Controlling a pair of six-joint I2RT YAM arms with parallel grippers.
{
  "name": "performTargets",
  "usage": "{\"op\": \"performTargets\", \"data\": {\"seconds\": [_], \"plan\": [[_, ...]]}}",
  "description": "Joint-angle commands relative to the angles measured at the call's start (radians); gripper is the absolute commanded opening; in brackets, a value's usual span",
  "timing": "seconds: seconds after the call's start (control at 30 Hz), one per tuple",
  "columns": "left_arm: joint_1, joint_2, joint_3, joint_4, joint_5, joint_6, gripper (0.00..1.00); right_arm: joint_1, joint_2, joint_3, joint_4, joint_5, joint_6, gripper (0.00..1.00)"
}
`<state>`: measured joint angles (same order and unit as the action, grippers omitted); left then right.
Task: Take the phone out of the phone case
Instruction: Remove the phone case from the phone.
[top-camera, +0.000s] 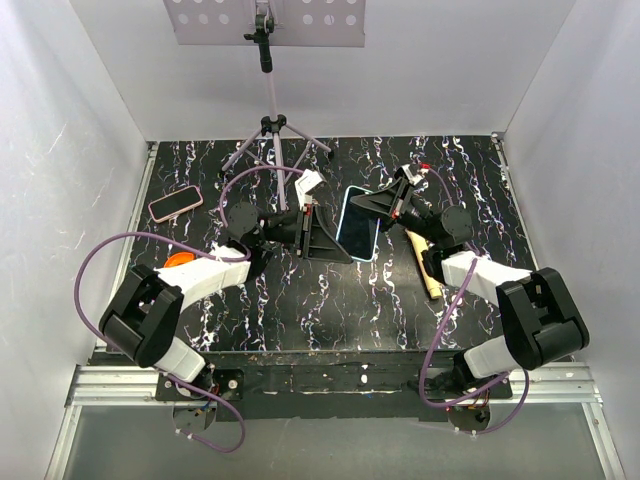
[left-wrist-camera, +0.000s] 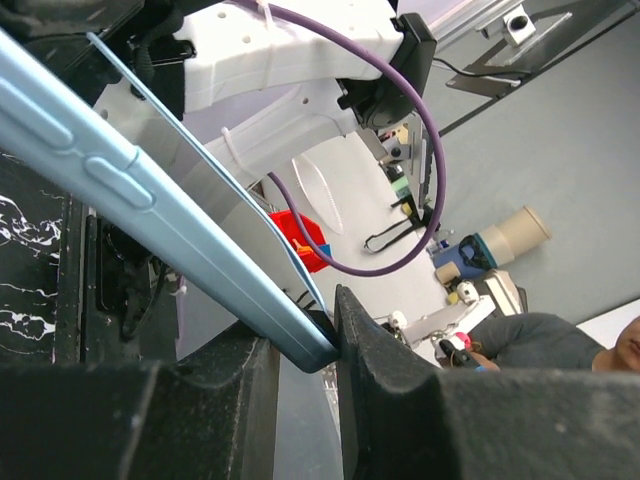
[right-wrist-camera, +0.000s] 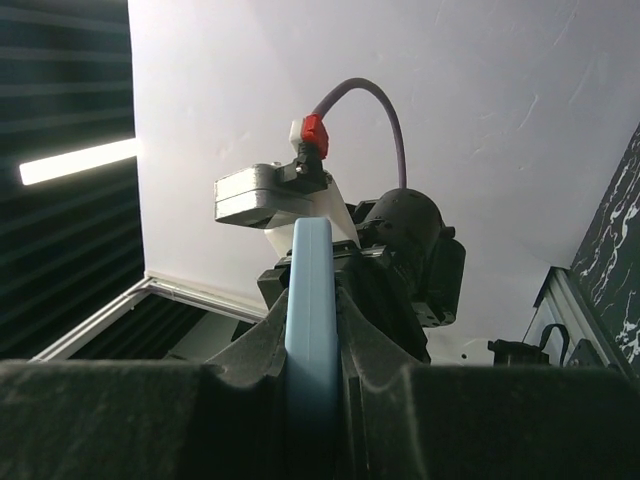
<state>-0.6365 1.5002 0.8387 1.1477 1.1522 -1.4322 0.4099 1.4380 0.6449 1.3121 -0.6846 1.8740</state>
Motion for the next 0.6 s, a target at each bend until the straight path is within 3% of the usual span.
{"op": "performTargets", "data": {"seconds": [0.0, 0.3, 0.57], "plan": [[-0.026, -0.018, 0.115, 0.313, -0.057, 0.125, 0.0, 0.101, 0.033, 0.015, 0.009, -0.142, 0.06, 0.01], [-0.003, 0.026, 0.117, 0.262, -0.022, 0.217, 0.0, 0.115, 0.015, 0.03, 0.053, -0.125, 0.109, 0.01], [0.015, -0.03, 0.03, 0.032, -0.092, 0.423, 0.0, 0.106, -0.028, 0.018, 0.067, -0.105, 0.123, 0.01]]}}
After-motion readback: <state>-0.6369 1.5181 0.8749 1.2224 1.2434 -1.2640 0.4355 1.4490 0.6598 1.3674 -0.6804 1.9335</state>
